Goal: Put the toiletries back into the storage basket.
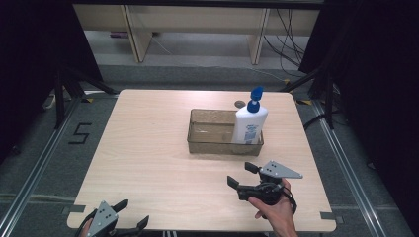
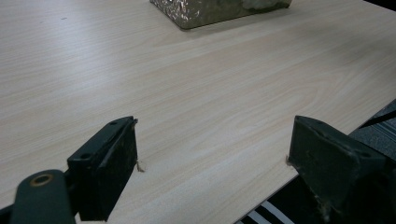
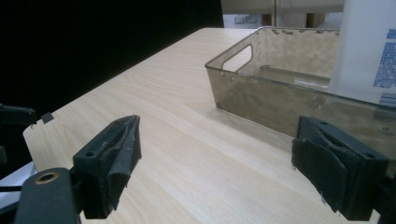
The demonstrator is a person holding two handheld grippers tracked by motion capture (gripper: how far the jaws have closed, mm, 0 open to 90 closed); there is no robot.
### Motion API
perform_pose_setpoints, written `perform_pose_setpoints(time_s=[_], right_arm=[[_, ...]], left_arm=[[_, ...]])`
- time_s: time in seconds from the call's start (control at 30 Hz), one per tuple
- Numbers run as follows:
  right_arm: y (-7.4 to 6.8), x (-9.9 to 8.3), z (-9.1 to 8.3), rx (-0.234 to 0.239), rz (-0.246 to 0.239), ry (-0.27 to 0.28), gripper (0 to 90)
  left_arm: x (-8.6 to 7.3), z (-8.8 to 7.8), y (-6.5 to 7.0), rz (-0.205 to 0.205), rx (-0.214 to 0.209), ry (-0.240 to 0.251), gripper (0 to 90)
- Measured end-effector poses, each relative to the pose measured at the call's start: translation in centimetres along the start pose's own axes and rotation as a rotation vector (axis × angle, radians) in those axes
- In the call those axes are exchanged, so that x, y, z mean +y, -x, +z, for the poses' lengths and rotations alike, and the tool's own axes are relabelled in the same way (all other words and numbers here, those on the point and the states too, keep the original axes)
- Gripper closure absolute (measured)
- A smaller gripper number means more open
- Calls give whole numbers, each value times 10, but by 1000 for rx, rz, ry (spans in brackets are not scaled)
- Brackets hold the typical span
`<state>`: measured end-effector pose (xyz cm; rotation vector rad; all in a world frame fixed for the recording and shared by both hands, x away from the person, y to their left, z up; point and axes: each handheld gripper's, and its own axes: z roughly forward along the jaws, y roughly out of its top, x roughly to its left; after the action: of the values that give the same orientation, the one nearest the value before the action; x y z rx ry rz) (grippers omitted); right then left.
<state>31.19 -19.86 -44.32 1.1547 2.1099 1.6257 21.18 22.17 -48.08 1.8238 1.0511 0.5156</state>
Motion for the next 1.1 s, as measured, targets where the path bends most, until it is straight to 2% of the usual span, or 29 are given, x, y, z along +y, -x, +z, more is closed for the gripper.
perform_pose_setpoints(time_s=[0.03,0.07,0.1,0.17,0.2,0.23,0.4,0.43,0.47,0.5,0.57,0.6,0.63,0.7,0.73,0.8,0.93,0.97,1.0,1.03,1.07,1.1], right_arm=[[2,-1,-1,-1,-27,-1,163],[2,-2,-1,-2,-29,1,162],[1,-3,-2,5,-11,2,162],[0,-5,-3,10,-18,3,163],[0,-6,-4,8,-30,3,162],[-2,-7,-4,10,-13,-3,162],[-4,-13,-6,4,-52,-12,162],[-5,-14,-8,4,-58,-12,161],[-6,-16,-9,5,-46,-21,161],[-6,-17,-10,6,-41,-21,161],[-7,-19,-13,-3,-62,-28,160],[-8,-20,-13,6,-37,-27,160],[-8,-21,-14,3,-55,-27,160],[-9,-24,-16,1,-50,-29,159],[-8,-25,-17,2,-68,-26,159],[-10,-27,-20,4,-52,-36,158],[-10,-31,-25,-1,-59,-36,157],[-13,-33,-26,8,-15,-38,157],[-11,-33,-26,6,-54,-31,157],[-12,-33,-28,-3,-44,-45,157],[-13,-35,-28,4,-31,-34,157],[-12,-35,-29,9,-56,-41,157]], left_arm=[[0,0,0,0,-1,1,148],[0,0,0,0,-2,-1,148],[-1,1,-1,3,-5,0,148],[-1,1,-4,14,1,-22,148],[-2,1,-3,-5,0,-21,148],[-2,2,-3,-14,-11,-7,148],[-2,0,-3,9,-11,-22,148],[-2,0,-1,3,-8,-21,148],[-2,1,-1,-2,-11,-18,148],[-1,0,-2,17,-18,-25,148],[-1,0,-1,14,-15,-24,148],[-1,0,-2,13,-15,-25,148],[-1,0,-2,13,-14,-25,148],[-1,0,-2,16,-13,-26,148],[-1,0,-2,16,-12,-26,148],[-1,0,-2,14,-13,-25,148],[-1,0,-1,7,-7,-27,148],[-2,1,0,-4,-9,-18,148],[-2,1,0,0,-7,-23,148],[-2,1,0,1,-9,-23,148],[-3,2,-1,0,-17,-13,148],[-2,1,-3,26,-17,-36,148]])
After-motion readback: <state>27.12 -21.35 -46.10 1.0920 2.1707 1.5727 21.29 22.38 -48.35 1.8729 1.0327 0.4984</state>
